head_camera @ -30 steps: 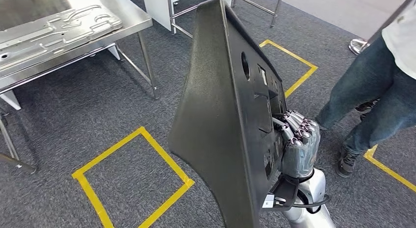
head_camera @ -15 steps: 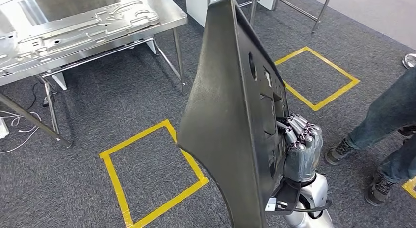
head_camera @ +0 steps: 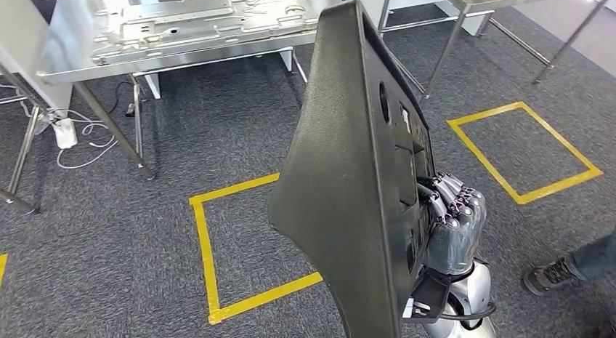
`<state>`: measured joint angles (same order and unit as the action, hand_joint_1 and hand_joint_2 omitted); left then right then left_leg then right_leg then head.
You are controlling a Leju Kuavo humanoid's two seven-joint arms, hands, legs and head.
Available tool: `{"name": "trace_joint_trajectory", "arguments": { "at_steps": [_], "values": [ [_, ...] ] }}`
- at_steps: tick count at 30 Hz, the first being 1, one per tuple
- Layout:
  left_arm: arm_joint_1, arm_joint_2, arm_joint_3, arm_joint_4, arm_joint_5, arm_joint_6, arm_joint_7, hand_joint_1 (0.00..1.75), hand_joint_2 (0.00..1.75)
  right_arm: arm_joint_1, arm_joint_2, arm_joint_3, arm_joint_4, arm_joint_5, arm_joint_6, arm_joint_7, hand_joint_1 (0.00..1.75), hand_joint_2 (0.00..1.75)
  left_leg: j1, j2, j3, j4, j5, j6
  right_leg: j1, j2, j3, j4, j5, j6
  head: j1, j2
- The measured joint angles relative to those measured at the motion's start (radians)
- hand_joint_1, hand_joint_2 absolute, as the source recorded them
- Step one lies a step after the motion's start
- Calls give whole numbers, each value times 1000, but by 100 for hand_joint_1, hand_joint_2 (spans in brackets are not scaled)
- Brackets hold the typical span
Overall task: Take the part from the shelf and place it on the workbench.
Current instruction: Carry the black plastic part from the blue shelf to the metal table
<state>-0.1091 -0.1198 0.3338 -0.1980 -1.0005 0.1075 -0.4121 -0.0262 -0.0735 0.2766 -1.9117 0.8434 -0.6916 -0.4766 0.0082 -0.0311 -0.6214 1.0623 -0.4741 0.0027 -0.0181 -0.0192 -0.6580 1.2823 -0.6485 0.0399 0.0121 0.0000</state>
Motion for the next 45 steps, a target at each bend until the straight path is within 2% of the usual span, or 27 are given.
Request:
{"name": "trace_joint_trajectory", "arguments": {
  "at_steps": [1, 2, 4, 5, 7, 9, 11, 13, 15, 16, 18, 19, 21, 22, 24, 25, 27, 29, 30, 31, 32, 33, 35, 36, 38, 41, 45],
  "values": [
    [1, 0, 0, 0, -1, 0, 4, 0, 175, 1, 0, 0, 0, 2, 0, 2, 169, 175, -1, -16, 0, 0, 1, 1, 0, 3, -5, 1, 15, -2, 4, 0],
    [3, 0, 0, 0, -2, -1, 7, 0, 175, 1, -1, 0, 0, 4, 0, 4, 169, 175, -1, -32, 1, 0, 2, 1, 0, 9, 8, -33, 46, -4, 8, 0],
    [6, 0, 0, 0, -2, -3, 12, 0, 175, -2, -4, 0, 0, 8, 0, 10, 169, 175, -1, -61, 0, 1, 4, -3, -1, 51, 57, -150, 111, -8, 14, 0],
    [5, 0, 0, 0, -2, -3, 13, 0, 175, -3, -6, 1, -1, 9, 0, 15, 169, 175, 0, -74, -3, 2, 6, -7, -2, 75, 77, -197, 125, -9, 15, 0],
    [5, 0, 0, 0, -2, -3, 15, 0, 175, -6, -10, 1, -3, 11, 0, 23, 169, 175, 2, -97, -13, 0, 14, -20, 0, 100, 91, -232, 124, -10, 14, 0],
    [7, 1, 1, 0, -1, -3, 19, 0, 175, -10, -13, 1, -4, 12, 0, 27, 169, 175, 3, -108, -17, -5, 19, -32, -5, 78, 95, -241, 126, -16, 12, 0],
    [7, 3, 1, 0, -1, -2, 24, 0, 175, -14, -14, 1, -4, 12, 0, 29, 169, 175, -3, -64, -32, 32, -6, -41, -13, 50, 100, -247, 130, -27, -2, 0],
    [1, 5, 1, 0, 0, -2, 26, 0, 175, -14, -15, 1, -4, 12, 0, 31, 169, 175, -6, -3, -77, 145, -68, -46, -12, 20, 102, -248, 130, -35, -20, 0],
    [-4, 6, 2, -1, 1, -3, 27, 0, 175, -14, -16, 2, -4, 12, 0, 33, 169, 175, -4, 16, -116, 251, -109, -50, -10, -11, 102, -248, 128, -36, -30, 0],
    [-6, 6, 2, -1, 1, -3, 29, 0, 175, -15, -17, 3, -4, 12, 0, 34, 169, 175, -2, 20, -113, 258, -104, -52, -11, -25, 103, -247, 127, -36, -33, 0],
    [-4, 6, 2, -2, 1, -3, 33, 0, 175, -17, -17, 6, -4, 11, 0, 36, 169, 175, 4, 43, -59, 164, -50, -56, -12, -49, 110, -247, 121, -31, -40, 0],
    [-3, 6, 1, -1, 1, -3, 34, 0, 175, -18, -18, 8, -4, 9, 0, 38, 169, 175, 3, 69, -25, 99, -26, -58, -11, -59, 113, -246, 118, -26, -44, 0],
    [0, 4, 1, -1, 1, -4, 35, 0, 175, -21, -20, 12, -4, 4, 0, 42, 169, 175, -2, 110, 11, 15, -6, -51, -3, -76, 117, -243, 112, -17, -49, 0],
    [1, 3, 1, -1, 1, -4, 35, 0, 175, -21, -22, 14, -4, 2, 0, 44, 169, 175, -5, 113, 11, 5, -10, -45, 1, -86, 118, -244, 112, -13, -48, 0],
    [2, 2, 1, -1, 1, -4, 35, 0, 175, -24, -25, 18, -4, 0, 0, 45, 169, 175, -5, 90, 5, 1, -8, -28, 4, -104, 122, -248, 110, -7, -39, 0],
    [3, 2, 1, -1, 1, -4, 35, 0, 175, -27, -26, 20, -4, -4, 0, 44, 169, 175, -5, 78, 4, -1, -7, -21, 3, -96, 122, -245, 104, -4, -36, 0],
    [2, 1, 1, -1, 0, -3, 38, 0, 175, -31, -30, 25, -4, -20, 0, 42, 169, 175, -1, 60, 5, -4, -3, -9, -1, -48, 98, -191, 66, 0, -28, 0],
    [0, 0, 1, -1, -2, -3, 43, 0, 175, -31, -38, 29, -4, -35, 0, 40, 169, 175, -1, 43, 4, -4, -2, -3, -2, -7, 32, -63, 10, 0, -11, 0],
    [1, 0, 1, -1, -4, -3, 47, 0, 175, -30, -42, 32, -4, -38, 0, 40, 169, 175, -1, 34, 5, -4, -2, -2, -1, 1, -2, -4, -5, 0, -2, 0],
    [1, -1, 1, -1, -5, -3, 49, 0, 175, -30, -46, 33, -3, -40, 0, 40, 169, 175, -2, 27, 5, -3, -2, -2, -1, 4, -23, 27, -3, -1, 4, 0],
    [2, -1, 1, -1, -6, -3, 51, 0, 175, -30, -49, 35, -3, -40, 0, 39, 169, 175, -2, 20, 6, -3, -2, -2, -1, 4, -26, 20, 19, -1, 8, 0],
    [2, -1, 1, -1, -7, -3, 52, 0, 175, -30, -50, 36, -3, -40, 0, 39, 169, 175, -2, 14, 8, -3, -2, -2, -1, 5, -11, -25, 56, -2, 12, 0],
    [2, -1, 0, -1, -9, -3, 53, 0, 175, -30, -52, 39, -3, -40, 0, 38, 169, 175, -2, 5, 9, -2, -3, -5, -1, 8, 42, -156, 124, -4, 19, 0],
    [2, -1, 0, -1, -10, -3, 53, 0, 175, -31, -52, 41, -4, -40, 0, 37, 169, 175, -4, 2, 8, -1, -2, -8, 0, 10, 61, -203, 140, -5, 20, 0],
    [2, -1, 0, -1, -11, -2, 52, 0, 175, -30, -54, 44, -4, -40, 0, 36, 169, 175, -8, -1, 3, -2, 0, -12, -1, 15, 72, -235, 142, -7, 17, 0],
    [3, 1, 0, -1, -12, 0, 50, 0, 175, -30, -55, 44, -4, -34, 0, 35, 169, 175, -12, 0, 7, -9, 3, -4, -9, 16, 75, -244, 146, -5, 4, 0],
    [2, 2, 0, -2, -16, 1, 50, 0, 175, -31, -55, 43, -7, -14, 0, 26, 169, 175, -6, 5, 58, -100, 44, 5, -10, 16, 87, -254, 145, -2, -19, 0]
  ]
}}
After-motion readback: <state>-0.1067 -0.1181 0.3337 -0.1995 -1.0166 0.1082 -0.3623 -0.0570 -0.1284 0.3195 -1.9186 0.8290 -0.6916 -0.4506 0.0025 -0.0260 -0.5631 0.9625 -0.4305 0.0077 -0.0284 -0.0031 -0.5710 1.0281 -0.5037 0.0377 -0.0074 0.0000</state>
